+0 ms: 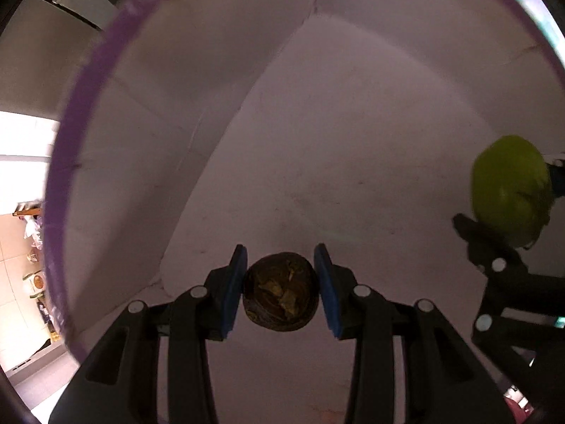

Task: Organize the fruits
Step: 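Carry both fruits into the white box and open both tools, then move both tools back over the fruits on the table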

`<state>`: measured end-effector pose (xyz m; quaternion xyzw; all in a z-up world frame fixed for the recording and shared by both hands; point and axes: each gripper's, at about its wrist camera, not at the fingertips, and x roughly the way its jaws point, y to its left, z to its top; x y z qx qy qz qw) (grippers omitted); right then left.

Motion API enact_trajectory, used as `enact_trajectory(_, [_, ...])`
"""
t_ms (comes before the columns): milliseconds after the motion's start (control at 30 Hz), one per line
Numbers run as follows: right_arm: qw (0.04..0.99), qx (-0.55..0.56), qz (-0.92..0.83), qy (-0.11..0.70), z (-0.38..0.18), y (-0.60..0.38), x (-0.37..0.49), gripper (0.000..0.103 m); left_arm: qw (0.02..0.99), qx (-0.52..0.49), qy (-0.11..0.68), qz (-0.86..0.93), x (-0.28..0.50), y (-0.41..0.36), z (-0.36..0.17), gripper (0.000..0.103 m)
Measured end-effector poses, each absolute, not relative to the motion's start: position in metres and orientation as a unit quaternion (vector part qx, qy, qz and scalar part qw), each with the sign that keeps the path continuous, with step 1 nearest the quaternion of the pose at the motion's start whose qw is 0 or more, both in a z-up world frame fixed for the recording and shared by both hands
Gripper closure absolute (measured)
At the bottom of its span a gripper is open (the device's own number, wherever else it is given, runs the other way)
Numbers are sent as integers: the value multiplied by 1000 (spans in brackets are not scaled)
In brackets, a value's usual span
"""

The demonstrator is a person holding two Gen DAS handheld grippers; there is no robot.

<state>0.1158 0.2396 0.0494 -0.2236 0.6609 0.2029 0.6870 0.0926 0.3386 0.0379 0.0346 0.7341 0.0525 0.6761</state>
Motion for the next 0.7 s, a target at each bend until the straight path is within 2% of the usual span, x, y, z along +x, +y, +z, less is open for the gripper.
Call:
enact_trajectory(267, [681,-238,177,670,40,237,112,40,666,62,741,52,93,348,21,59])
enact_trajectory(367, [693,-230,176,661,45,236,110,39,673,77,733,58,93,348,25,49])
enact_trajectory(433, [703,-223,176,652,51,235,106,30,677,77,729,59,91,350,27,36])
enact_trajectory(533, [716,-220,186,636,61,233,100,22,687,76,720,62,86,354,31,27])
enact_trajectory(700, [763,-175,215,584,100,214,79,22,718,102,681,96,86,350,60,20])
